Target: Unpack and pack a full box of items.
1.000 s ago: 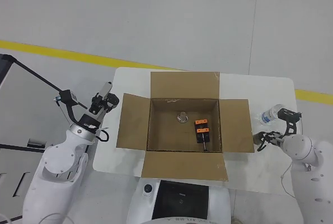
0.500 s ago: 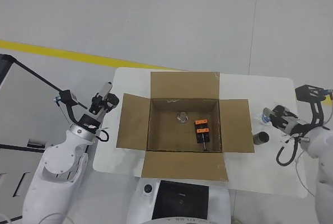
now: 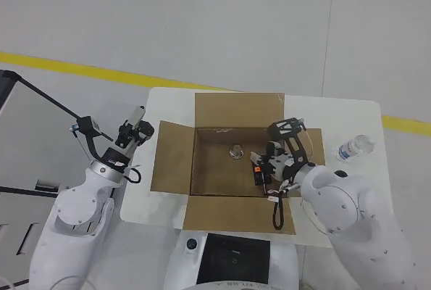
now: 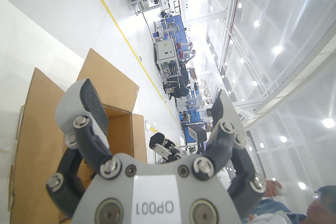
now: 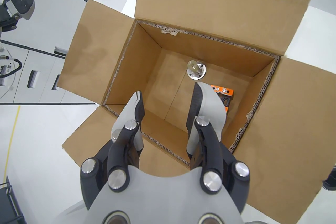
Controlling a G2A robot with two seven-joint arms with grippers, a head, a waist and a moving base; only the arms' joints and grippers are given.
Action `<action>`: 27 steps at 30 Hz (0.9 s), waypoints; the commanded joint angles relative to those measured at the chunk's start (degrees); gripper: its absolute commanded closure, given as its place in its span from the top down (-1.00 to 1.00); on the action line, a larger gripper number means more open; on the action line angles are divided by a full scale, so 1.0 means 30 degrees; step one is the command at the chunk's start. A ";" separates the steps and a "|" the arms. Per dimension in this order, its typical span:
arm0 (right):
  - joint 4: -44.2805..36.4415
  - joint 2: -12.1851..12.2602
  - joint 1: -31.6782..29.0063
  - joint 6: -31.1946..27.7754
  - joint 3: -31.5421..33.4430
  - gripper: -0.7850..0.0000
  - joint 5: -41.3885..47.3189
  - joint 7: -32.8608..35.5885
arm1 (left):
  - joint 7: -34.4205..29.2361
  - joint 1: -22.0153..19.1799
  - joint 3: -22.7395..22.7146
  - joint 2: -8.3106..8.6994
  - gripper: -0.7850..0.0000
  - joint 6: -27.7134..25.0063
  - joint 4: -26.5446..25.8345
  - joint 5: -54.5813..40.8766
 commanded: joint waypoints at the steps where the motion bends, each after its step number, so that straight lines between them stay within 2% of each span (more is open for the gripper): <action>1: 0.0002 0.0000 -0.0003 -0.0007 0.0023 -0.03 0.0000 -0.0013 | 0.0003 0.0000 -0.0001 0.0000 1.00 0.0000 0.0000 -0.0001; 2: 0.0002 0.0000 -0.0003 -0.0007 0.0023 -0.03 0.0000 -0.0013 | 0.0003 0.0000 -0.0001 0.0000 1.00 0.0000 0.0000 -0.0001; 3: 0.0071 0.0021 -0.0027 -0.0147 0.0013 0.29 -0.0300 -0.0043 | 0.0003 0.0000 -0.0001 0.0000 1.00 0.0000 0.0000 -0.0001; 4: 0.0404 0.0091 -0.0269 -0.0359 -0.0399 -0.07 -0.1901 0.0145 | 0.0003 0.0000 -0.0001 0.0000 1.00 0.0000 0.0000 -0.0001; 6: 0.0437 0.0082 -0.0229 -0.1166 -0.2116 -0.12 -0.3872 0.0914 | 0.0003 0.0000 -0.0001 0.0000 1.00 0.0000 0.0000 -0.0001; 8: 0.1561 -0.0116 0.0805 -0.1056 -0.3590 -0.18 -0.4958 0.1219 | 0.0003 0.0000 -0.0001 0.0000 1.00 0.0000 0.0000 -0.0001; 13: 0.5845 -0.1244 0.4376 0.2480 -0.7904 -0.20 -0.8944 0.1755 | 0.0003 0.0000 -0.0001 0.0000 1.00 0.0000 0.0000 -0.0001; 16: 0.9051 -0.2136 0.6392 0.4103 -0.8847 -0.19 -0.6932 0.1847 | 0.0003 0.0000 -0.0001 0.0000 1.00 0.0000 0.0000 -0.0001; 23: 1.5354 -0.3844 0.9876 0.3996 -1.0111 -0.18 -0.2581 0.0127 | 0.0003 0.0000 -0.0001 0.0000 1.00 0.0000 0.0000 -0.0001; 27: 1.8387 -0.4738 1.1359 0.4240 -1.1118 -0.16 -0.1870 -0.0382 | 0.0003 0.0000 -0.0001 0.0000 1.00 0.0000 0.0000 -0.0001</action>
